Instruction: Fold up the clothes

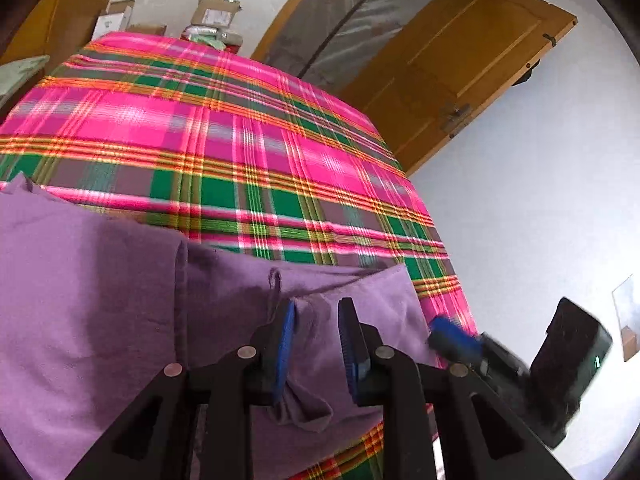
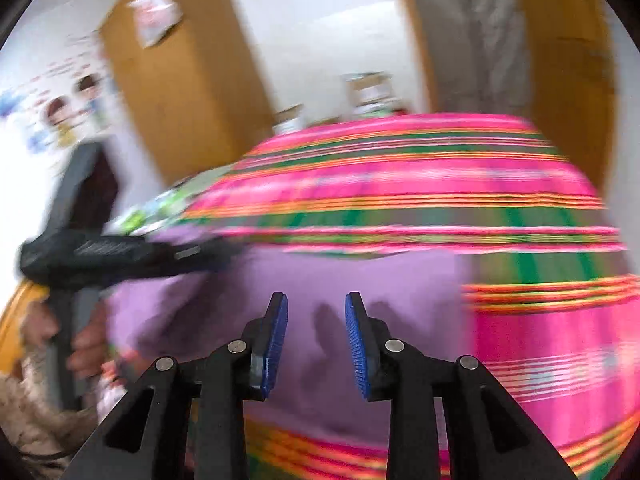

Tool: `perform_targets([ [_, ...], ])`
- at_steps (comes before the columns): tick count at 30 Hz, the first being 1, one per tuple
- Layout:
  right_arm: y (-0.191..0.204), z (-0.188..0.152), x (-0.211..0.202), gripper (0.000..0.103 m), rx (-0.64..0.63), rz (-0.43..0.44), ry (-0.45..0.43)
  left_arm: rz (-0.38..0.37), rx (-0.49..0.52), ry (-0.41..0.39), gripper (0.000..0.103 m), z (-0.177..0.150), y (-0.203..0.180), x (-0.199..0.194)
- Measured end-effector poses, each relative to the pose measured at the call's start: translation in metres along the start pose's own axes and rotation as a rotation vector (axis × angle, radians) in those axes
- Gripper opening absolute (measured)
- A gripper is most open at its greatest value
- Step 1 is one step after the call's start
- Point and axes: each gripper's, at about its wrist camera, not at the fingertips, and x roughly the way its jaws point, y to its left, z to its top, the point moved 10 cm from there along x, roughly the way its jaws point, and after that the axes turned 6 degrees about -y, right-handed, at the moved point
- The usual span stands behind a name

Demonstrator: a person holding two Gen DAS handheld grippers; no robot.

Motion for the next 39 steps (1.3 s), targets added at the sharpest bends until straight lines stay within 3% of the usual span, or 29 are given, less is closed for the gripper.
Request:
perform_targets([
  [4,-0.044,0.002,0.003,0.031,0.073,-0.095,0.010,0.056,0.027,0.011,0.023,-0.001,0.005,0.005],
  [7,-0.049,-0.002,0.020,0.031,0.065,-0.105,0.044,0.077,0.025,0.037,0.025,-0.005,0.008,0.012],
  [14,-0.060,-0.020,0.043,0.031,-0.008,-0.220,0.121,0.123,-0.007,0.115,0.025,-0.015,0.022,0.024],
  [18,-0.048,-0.008,0.029,0.031,-0.057,-0.245,0.049,0.118,-0.024,0.086,0.025,-0.010,0.022,0.012],
  [22,-0.002,-0.002,0.017,0.031,-0.138,-0.130,-0.015,0.118,-0.029,0.040,0.025,-0.003,0.020,0.001],
  [28,0.077,-0.031,0.027,0.031,-0.240,0.129,0.053,0.093,-0.042,0.090,0.025,-0.015,0.020,0.004],
  [33,0.112,-0.057,0.044,0.034,-0.311,0.161,0.115,0.098,-0.089,0.135,0.025,-0.022,0.032,0.008],
  [39,0.124,-0.072,0.061,0.038,-0.369,0.121,0.137,0.092,-0.102,0.144,0.025,-0.022,0.036,0.012],
])
